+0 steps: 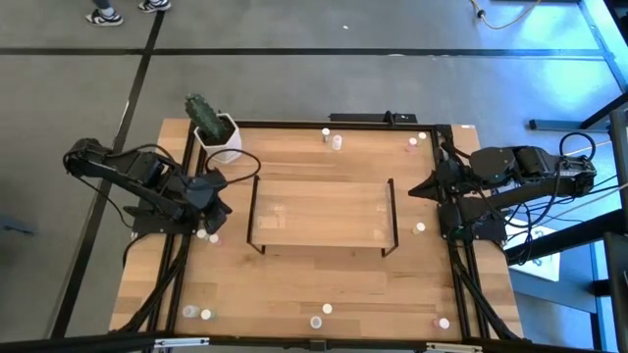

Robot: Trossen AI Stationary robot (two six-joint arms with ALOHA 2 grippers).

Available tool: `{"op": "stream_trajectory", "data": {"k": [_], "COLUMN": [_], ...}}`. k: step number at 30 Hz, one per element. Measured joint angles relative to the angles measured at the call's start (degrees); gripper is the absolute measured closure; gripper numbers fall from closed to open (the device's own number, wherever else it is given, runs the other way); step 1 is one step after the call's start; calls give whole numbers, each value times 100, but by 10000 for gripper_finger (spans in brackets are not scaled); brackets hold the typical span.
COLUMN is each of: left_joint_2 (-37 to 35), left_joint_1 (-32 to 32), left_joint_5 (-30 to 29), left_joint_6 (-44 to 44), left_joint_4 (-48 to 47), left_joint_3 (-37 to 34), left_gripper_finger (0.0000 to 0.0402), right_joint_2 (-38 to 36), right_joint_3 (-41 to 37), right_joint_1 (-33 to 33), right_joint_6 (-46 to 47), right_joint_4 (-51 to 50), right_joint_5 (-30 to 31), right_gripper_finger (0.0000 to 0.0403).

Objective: Pick and place medicine bottles onto shelf by color
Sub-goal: Put the left pink pill bottle on the shelf

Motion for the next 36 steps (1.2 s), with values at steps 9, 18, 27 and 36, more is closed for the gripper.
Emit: {"op": "stream_trajectory", "data": {"k": [9, 18, 27, 36], "left_joint_2": [0, 4, 15, 54], "left_joint_1": [2, 0, 2, 2], "left_joint_5": [-103, 533, 1112, 1137], "left_joint_6": [119, -538, -930, -1248], "left_joint_4": [56, -109, -104, -105], "left_joint_3": [0, 0, 0, 0], "left_gripper_finger": [401, 401, 338, 284], "right_joint_2": [0, 0, 0, -2], "right_joint_3": [0, 0, 0, 0], "right_joint_1": [0, 0, -2, -2], "right_joint_6": [0, 0, -14, -23], "right_joint_4": [2, 4, 4, 4], "right_joint_5": [2, 4, 7, 7], "right_gripper_finger": [389, 389, 389, 389]}}
